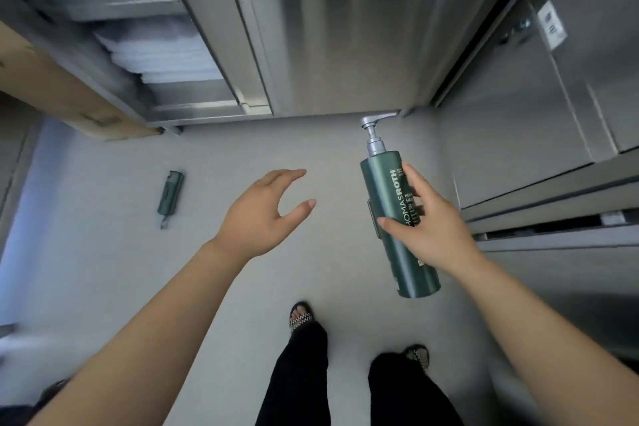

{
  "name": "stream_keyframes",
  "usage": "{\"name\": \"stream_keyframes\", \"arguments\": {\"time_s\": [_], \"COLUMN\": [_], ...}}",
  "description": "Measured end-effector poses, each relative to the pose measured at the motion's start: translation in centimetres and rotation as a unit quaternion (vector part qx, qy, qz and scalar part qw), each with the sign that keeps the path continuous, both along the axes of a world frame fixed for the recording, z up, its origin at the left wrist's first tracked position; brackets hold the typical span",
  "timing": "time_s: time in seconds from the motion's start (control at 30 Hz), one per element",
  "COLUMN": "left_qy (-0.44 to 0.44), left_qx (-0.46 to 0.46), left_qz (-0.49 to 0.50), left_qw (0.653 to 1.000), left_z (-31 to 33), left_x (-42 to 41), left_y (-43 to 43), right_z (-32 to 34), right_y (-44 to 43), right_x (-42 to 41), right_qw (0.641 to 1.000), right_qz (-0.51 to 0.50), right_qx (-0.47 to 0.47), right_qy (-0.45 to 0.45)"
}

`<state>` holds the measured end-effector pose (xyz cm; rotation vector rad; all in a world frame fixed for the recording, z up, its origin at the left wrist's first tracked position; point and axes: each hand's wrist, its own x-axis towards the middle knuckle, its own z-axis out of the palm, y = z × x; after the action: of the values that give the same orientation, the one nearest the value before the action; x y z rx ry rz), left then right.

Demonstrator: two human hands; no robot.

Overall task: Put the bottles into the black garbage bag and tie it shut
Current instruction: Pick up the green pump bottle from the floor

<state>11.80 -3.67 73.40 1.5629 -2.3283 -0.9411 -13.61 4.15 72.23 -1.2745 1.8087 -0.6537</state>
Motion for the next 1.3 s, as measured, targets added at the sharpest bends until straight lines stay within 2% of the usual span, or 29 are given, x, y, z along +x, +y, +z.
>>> {"name": "stream_keyframes", "arguments": {"time_s": [0.1, 0.2, 0.33, 0.47, 0.63, 0.97, 1.1, 1.3], "left_qy": [0.028, 0.04, 0.097, 0.133, 0.091, -0.008, -0.072, -0.09], "left_qx": [-0.011, -0.053, -0.092, -0.08, -0.064, -0.009, -0.007, 0.022], "left_qz": [0.02, 0.058, 0.132, 0.184, 0.227, 0.329, 0.385, 0.477], "left_qw": [0.999, 0.996, 0.982, 0.971, 0.967, 0.944, 0.92, 0.874], "left_z": [7.0, 11.3, 13.5, 13.2, 12.6, 13.9, 14.6, 13.7], "left_x": [3.4, 7.0, 10.2, 11.7, 13.4, 14.1, 17.9, 24.4], "left_y": [0.5, 0.6, -0.1, -1.2, -3.7, -11.3, -12.4, -12.4], "right_z": [7.0, 11.3, 13.7, 14.8, 15.0, 14.3, 14.0, 13.6], "right_y": [0.0, -0.9, -2.9, -5.5, -10.9, -25.9, -31.0, -36.6], "right_x": [3.2, 6.4, 10.1, 11.7, 11.9, 14.7, 18.2, 27.6], "right_qw": [0.999, 0.997, 0.995, 0.994, 0.991, 0.967, 0.951, 0.911], "right_qz": [-0.012, -0.006, 0.001, 0.033, 0.087, 0.226, 0.284, 0.394], "right_qx": [-0.032, -0.069, -0.097, -0.104, -0.102, -0.087, -0.082, -0.05], "right_qy": [-0.024, -0.031, -0.033, -0.034, -0.023, -0.079, -0.094, -0.11]}}
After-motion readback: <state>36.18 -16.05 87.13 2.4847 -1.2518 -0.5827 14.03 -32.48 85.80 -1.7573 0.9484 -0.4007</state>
